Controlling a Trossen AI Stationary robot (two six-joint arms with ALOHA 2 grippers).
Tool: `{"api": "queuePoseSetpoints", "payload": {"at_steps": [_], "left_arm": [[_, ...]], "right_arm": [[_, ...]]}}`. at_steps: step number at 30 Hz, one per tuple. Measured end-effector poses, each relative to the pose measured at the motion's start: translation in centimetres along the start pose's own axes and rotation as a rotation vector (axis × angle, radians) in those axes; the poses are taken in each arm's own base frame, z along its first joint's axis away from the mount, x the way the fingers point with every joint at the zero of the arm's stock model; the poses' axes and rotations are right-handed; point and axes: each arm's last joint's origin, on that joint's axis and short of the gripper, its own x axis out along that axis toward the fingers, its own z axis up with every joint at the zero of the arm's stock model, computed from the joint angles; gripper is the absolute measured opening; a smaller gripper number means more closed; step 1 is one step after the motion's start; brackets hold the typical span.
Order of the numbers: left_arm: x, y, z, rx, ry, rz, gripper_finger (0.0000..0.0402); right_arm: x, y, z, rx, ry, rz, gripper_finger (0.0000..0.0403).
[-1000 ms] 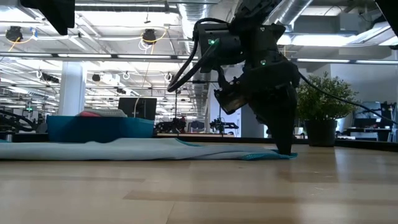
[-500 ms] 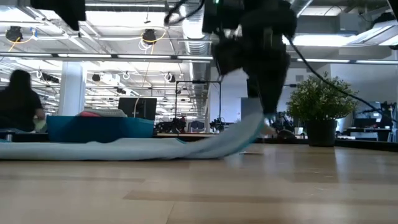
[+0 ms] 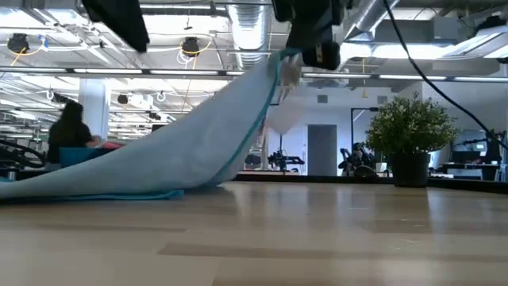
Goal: Fold microfiber towels
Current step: Fold the blue cloth
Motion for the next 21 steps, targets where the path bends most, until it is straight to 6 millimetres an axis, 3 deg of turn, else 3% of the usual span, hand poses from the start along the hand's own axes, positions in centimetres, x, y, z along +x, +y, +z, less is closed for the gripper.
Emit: {"api": "queuePoseSetpoints", "payload": {"at_steps": [5, 14, 21], "left_arm": [[1.7, 0.2, -0.6, -0.141, 0.205, 0.039, 0.0147], [5.1, 3.0, -1.9, -0.483, 0.556, 0.149, 0.0147], [8.6, 5.2, -2.8, -0.562, 0.583, 0.179, 0.0147]], "right_arm": [[-1.9, 0.5, -1.2, -0.037, 0.041, -0.003, 0.0001], [-2.3, 1.0, -2.9, -0.040, 0.157, -0.048, 0.0002], [-2.2, 1.1, -3.0, -0.068, 0.157, -0.046, 0.0003]]}}
